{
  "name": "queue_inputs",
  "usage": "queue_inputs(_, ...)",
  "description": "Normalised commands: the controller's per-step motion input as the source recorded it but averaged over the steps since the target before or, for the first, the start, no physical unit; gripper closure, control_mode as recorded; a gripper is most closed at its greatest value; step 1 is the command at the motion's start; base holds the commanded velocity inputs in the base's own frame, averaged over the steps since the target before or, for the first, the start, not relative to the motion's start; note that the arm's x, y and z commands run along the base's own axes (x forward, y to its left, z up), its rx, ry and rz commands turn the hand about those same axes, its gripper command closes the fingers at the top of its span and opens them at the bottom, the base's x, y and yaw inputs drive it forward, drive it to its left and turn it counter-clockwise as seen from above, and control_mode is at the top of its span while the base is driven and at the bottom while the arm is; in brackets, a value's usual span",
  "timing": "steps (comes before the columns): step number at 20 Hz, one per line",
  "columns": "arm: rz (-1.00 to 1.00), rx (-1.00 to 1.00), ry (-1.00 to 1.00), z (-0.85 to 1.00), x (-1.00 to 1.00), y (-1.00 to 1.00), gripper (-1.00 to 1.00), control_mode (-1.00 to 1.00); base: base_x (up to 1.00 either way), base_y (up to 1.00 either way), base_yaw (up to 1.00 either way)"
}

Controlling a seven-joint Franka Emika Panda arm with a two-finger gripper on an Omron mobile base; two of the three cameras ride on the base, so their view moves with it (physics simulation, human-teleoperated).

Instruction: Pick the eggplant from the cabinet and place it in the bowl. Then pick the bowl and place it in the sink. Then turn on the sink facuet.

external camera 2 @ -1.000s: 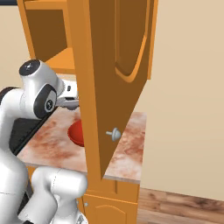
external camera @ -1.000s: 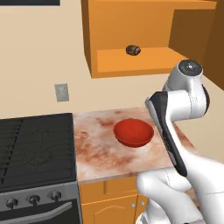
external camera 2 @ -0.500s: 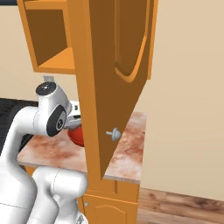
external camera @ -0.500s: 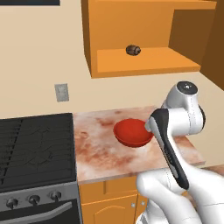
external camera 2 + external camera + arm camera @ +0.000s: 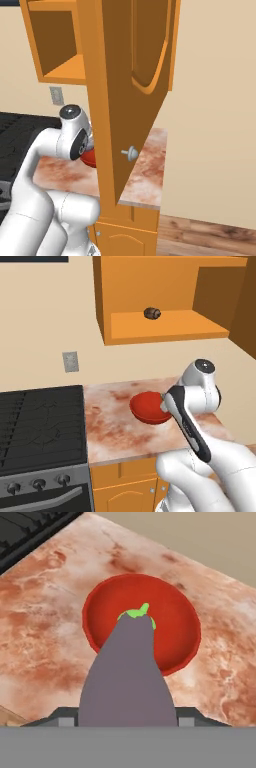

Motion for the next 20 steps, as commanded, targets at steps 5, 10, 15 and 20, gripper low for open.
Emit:
queue_inputs(5,0.05,-0.06,0.05,-0.42,0.63,0.21,1.00,-1.00,0.00,0.00,0.00)
queue_inputs(10,0.00,-0.01,0.07,-0.35,0.68,0.01,1.00,-1.00,0.00,0.00,0.00)
queue_inputs(15,0.00,0.00,0.04,-0.30,0.37,0.00,1.00,-1.00,0.00,0.00,0.00)
queue_inputs(20,0.00,0.00,0.05,-0.29,0.39,0.00,1.00,-1.00,0.00,0.00,0.00)
